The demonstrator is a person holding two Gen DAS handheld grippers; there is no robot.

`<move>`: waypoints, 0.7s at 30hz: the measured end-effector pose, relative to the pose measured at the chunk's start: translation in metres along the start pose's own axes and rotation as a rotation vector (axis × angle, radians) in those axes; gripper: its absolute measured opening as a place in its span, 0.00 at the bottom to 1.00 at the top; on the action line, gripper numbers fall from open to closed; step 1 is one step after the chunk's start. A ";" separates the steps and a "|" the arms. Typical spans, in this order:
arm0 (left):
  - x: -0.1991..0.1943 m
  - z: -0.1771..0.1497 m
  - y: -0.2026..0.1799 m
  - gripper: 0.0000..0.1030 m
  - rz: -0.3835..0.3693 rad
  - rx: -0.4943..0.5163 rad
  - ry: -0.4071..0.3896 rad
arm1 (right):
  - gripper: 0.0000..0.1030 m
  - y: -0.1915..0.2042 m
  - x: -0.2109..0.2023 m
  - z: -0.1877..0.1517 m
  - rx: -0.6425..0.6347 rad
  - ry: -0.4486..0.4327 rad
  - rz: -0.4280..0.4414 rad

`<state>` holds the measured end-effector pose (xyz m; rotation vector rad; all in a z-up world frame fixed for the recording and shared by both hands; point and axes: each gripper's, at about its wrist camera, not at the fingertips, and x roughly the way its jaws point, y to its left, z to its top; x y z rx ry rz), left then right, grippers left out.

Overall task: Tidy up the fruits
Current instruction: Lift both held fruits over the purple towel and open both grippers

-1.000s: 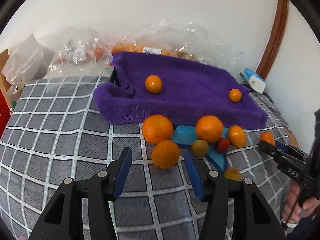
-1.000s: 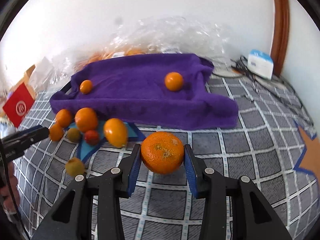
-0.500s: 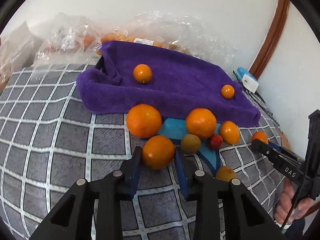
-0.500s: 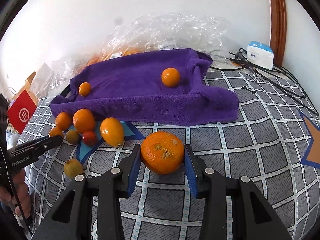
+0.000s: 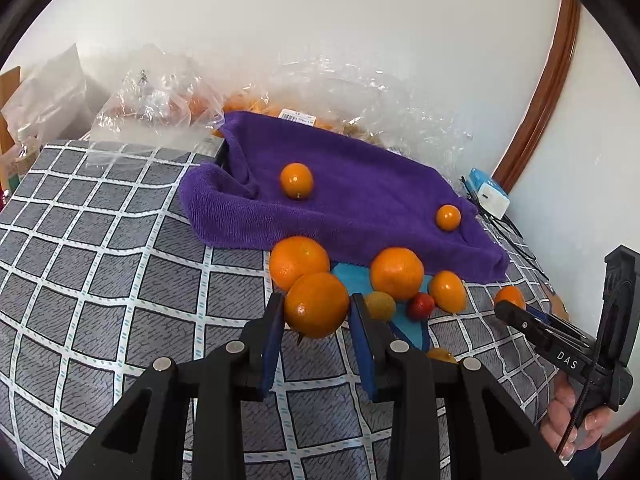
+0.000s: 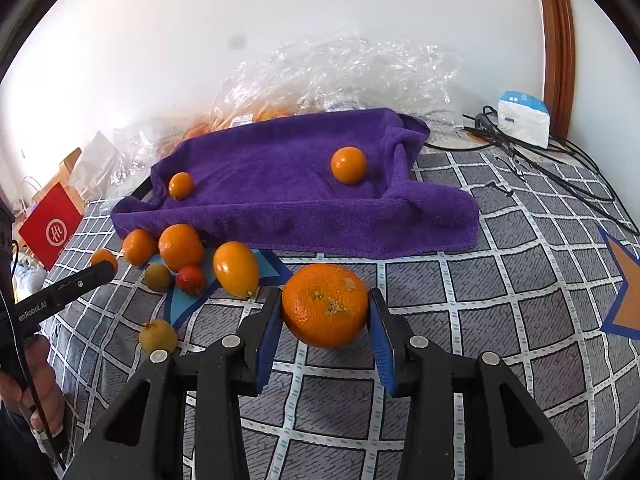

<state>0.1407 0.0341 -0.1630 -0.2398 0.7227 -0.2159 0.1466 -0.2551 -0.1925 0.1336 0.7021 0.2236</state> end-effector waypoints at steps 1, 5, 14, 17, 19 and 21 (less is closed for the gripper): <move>-0.001 0.001 0.000 0.30 0.001 0.002 -0.010 | 0.40 0.000 -0.001 0.001 0.002 -0.004 0.002; -0.009 0.006 0.003 0.30 -0.012 -0.014 -0.022 | 0.40 0.000 -0.007 0.007 0.012 -0.021 0.000; -0.039 0.062 0.002 0.30 0.029 0.024 -0.123 | 0.40 0.008 -0.028 0.067 -0.046 -0.113 -0.032; -0.039 0.085 0.001 0.30 0.042 0.026 -0.165 | 0.40 0.007 -0.025 0.092 -0.044 -0.137 -0.040; -0.035 0.098 0.001 0.30 0.037 0.021 -0.185 | 0.40 0.007 -0.020 0.107 -0.037 -0.156 -0.038; -0.026 0.111 0.000 0.30 0.045 0.026 -0.196 | 0.40 0.008 -0.013 0.121 -0.034 -0.166 -0.038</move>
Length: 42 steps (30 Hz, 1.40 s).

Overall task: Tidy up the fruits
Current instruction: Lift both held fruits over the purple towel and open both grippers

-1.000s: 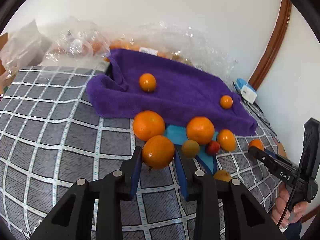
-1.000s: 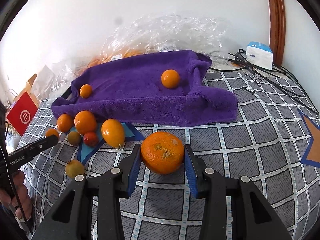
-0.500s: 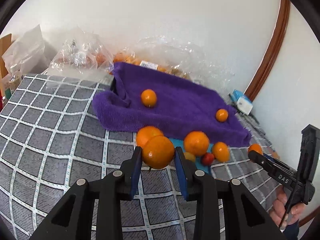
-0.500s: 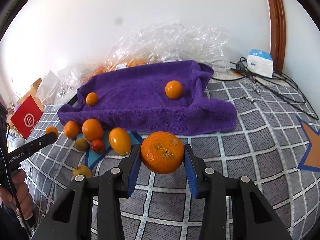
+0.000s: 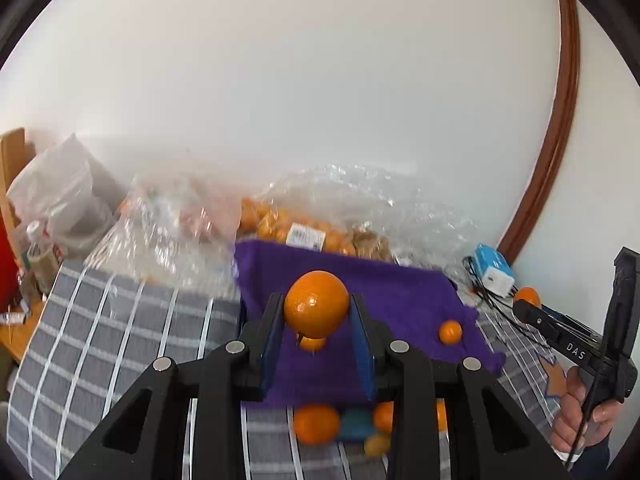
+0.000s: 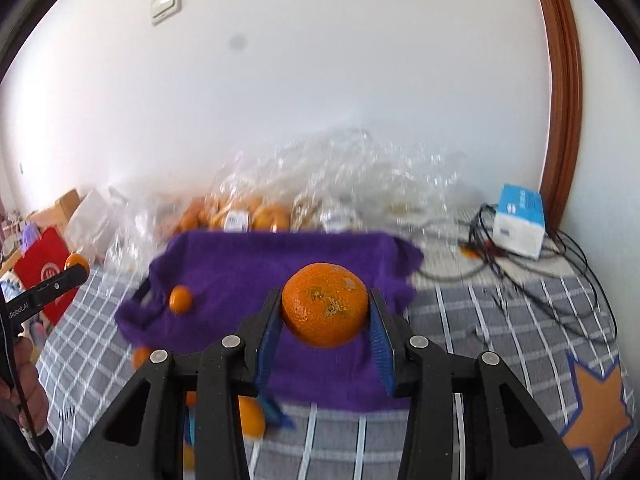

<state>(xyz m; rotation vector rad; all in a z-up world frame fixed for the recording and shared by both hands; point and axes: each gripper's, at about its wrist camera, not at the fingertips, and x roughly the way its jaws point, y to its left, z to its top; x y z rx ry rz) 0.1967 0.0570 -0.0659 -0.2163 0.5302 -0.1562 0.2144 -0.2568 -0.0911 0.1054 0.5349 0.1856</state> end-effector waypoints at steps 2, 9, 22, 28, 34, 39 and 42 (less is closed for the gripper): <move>0.009 0.007 -0.001 0.30 0.017 0.007 -0.023 | 0.40 0.000 0.011 0.009 0.003 -0.007 0.007; 0.059 -0.011 0.022 0.30 0.012 -0.071 0.052 | 0.40 -0.010 0.051 -0.014 0.044 0.039 -0.014; 0.072 -0.027 0.031 0.30 0.031 -0.084 0.146 | 0.40 -0.018 0.077 -0.036 0.029 0.181 0.013; 0.084 -0.037 0.021 0.30 0.053 -0.054 0.208 | 0.40 -0.014 0.088 -0.046 0.014 0.236 -0.002; 0.093 -0.044 0.016 0.30 0.079 -0.031 0.245 | 0.41 -0.012 0.092 -0.047 0.003 0.241 -0.020; 0.092 -0.044 0.011 0.30 0.107 -0.009 0.241 | 0.41 -0.011 0.092 -0.048 -0.006 0.237 -0.028; 0.093 -0.043 0.011 0.30 0.114 -0.002 0.237 | 0.42 -0.011 0.091 -0.048 -0.007 0.235 -0.031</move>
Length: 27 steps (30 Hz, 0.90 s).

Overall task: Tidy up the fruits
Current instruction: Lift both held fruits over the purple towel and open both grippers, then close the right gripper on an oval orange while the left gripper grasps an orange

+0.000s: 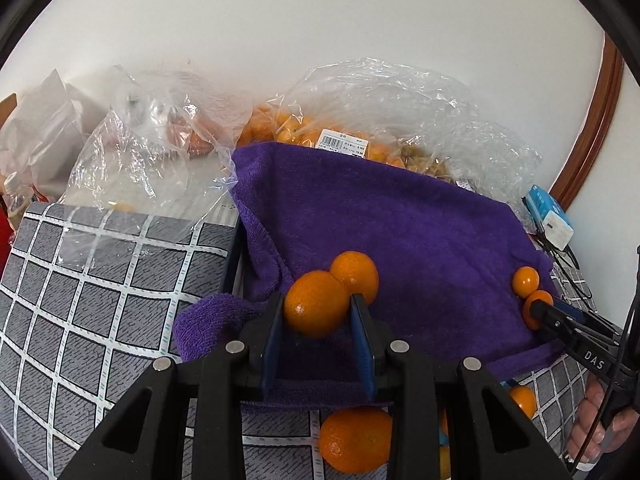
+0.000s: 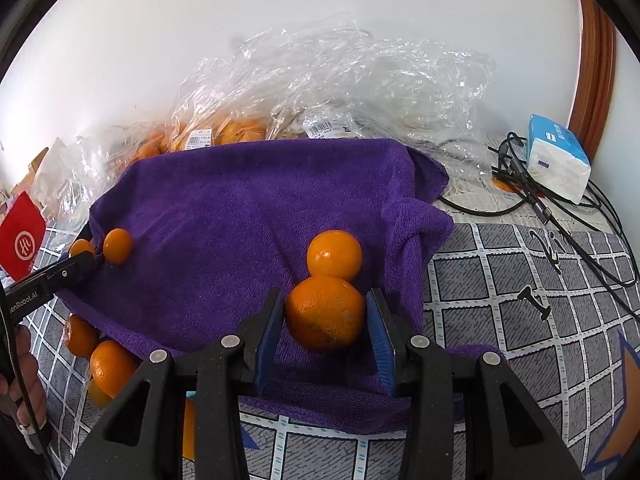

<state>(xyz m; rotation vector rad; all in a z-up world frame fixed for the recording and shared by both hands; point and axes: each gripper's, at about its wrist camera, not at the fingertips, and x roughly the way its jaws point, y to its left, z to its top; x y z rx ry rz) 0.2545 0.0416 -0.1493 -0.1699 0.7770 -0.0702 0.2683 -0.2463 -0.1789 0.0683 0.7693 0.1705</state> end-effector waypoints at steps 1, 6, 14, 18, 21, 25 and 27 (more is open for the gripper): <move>0.000 0.000 -0.001 0.30 0.007 0.007 -0.003 | 0.43 0.000 -0.001 0.000 -0.001 -0.002 -0.004; 0.002 -0.001 -0.005 0.30 0.038 0.033 -0.010 | 0.60 0.005 -0.013 0.001 -0.032 -0.047 -0.040; 0.001 -0.001 -0.005 0.33 0.020 0.037 -0.010 | 0.62 0.021 -0.028 0.001 -0.082 -0.110 -0.026; -0.004 -0.001 -0.006 0.36 0.001 0.030 -0.013 | 0.62 0.022 -0.026 -0.001 -0.075 -0.112 -0.016; -0.013 0.000 -0.006 0.43 -0.016 0.023 -0.044 | 0.62 0.022 -0.031 0.000 -0.042 -0.128 0.005; -0.026 0.002 -0.006 0.45 -0.020 0.031 -0.098 | 0.52 0.028 -0.043 -0.001 -0.015 -0.128 0.010; -0.034 0.003 -0.008 0.45 -0.007 0.048 -0.131 | 0.37 0.033 -0.049 -0.007 -0.021 -0.108 0.038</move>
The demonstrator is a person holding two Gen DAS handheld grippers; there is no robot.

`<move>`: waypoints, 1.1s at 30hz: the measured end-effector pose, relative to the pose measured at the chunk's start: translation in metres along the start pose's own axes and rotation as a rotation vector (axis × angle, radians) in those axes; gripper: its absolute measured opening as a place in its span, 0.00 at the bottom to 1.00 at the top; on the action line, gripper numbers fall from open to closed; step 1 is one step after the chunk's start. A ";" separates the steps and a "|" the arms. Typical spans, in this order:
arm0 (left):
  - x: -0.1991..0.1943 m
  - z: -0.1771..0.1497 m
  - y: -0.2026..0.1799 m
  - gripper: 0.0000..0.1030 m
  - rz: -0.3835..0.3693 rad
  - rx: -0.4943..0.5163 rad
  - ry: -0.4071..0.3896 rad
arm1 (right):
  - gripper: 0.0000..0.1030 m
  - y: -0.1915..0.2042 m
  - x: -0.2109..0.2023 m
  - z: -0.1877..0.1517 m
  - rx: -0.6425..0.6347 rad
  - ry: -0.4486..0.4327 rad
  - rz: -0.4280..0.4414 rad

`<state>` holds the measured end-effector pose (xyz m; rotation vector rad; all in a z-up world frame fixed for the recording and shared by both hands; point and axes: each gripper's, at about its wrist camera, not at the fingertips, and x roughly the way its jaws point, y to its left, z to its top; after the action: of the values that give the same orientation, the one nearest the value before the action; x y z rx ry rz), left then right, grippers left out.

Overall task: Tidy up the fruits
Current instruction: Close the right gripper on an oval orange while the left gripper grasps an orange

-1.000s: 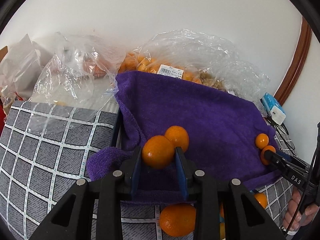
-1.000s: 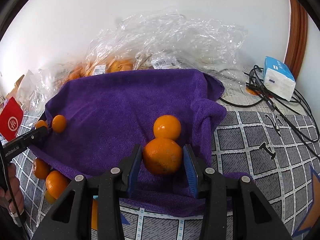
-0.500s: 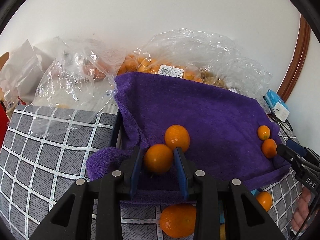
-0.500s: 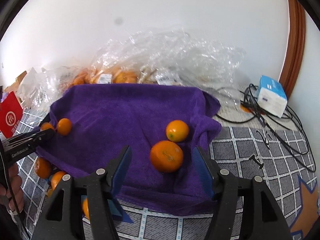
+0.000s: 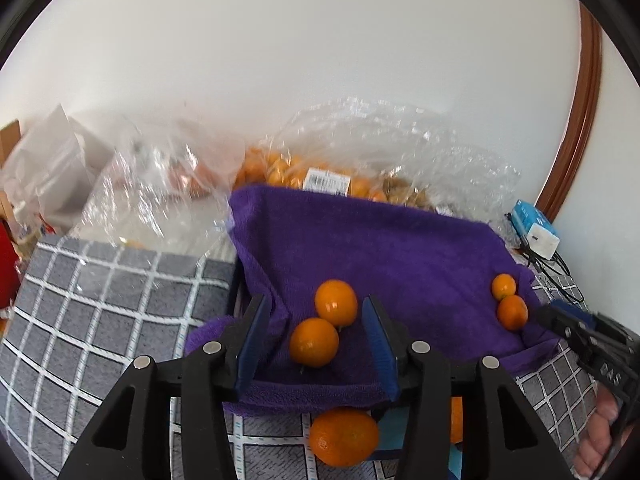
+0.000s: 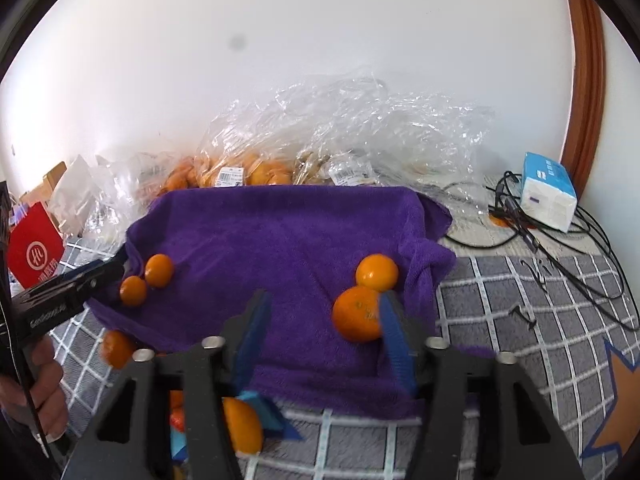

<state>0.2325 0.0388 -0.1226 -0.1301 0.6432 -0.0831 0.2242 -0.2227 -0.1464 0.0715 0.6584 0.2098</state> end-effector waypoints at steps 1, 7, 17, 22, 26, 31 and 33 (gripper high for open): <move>-0.003 0.002 -0.001 0.45 0.009 0.011 -0.013 | 0.37 0.002 -0.002 -0.003 -0.002 0.008 0.016; -0.026 0.008 -0.004 0.45 -0.009 0.027 -0.024 | 0.37 0.019 -0.010 -0.035 -0.026 0.066 0.110; -0.061 -0.027 0.011 0.47 -0.002 0.044 0.061 | 0.37 0.030 0.010 -0.050 -0.069 0.159 0.184; -0.055 -0.045 0.007 0.48 -0.045 0.017 0.124 | 0.32 0.038 0.019 -0.057 -0.117 0.178 0.132; -0.039 -0.050 -0.011 0.48 -0.060 0.053 0.158 | 0.32 0.027 0.003 -0.056 -0.090 0.109 0.126; -0.012 -0.054 -0.027 0.48 -0.017 0.085 0.204 | 0.32 0.002 -0.001 -0.055 0.000 0.102 0.105; -0.005 -0.057 -0.029 0.48 -0.003 0.085 0.209 | 0.32 -0.005 0.003 -0.053 0.038 0.121 0.094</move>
<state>0.1936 0.0051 -0.1604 -0.0405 0.8470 -0.1281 0.1952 -0.2273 -0.1911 0.1270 0.7800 0.2937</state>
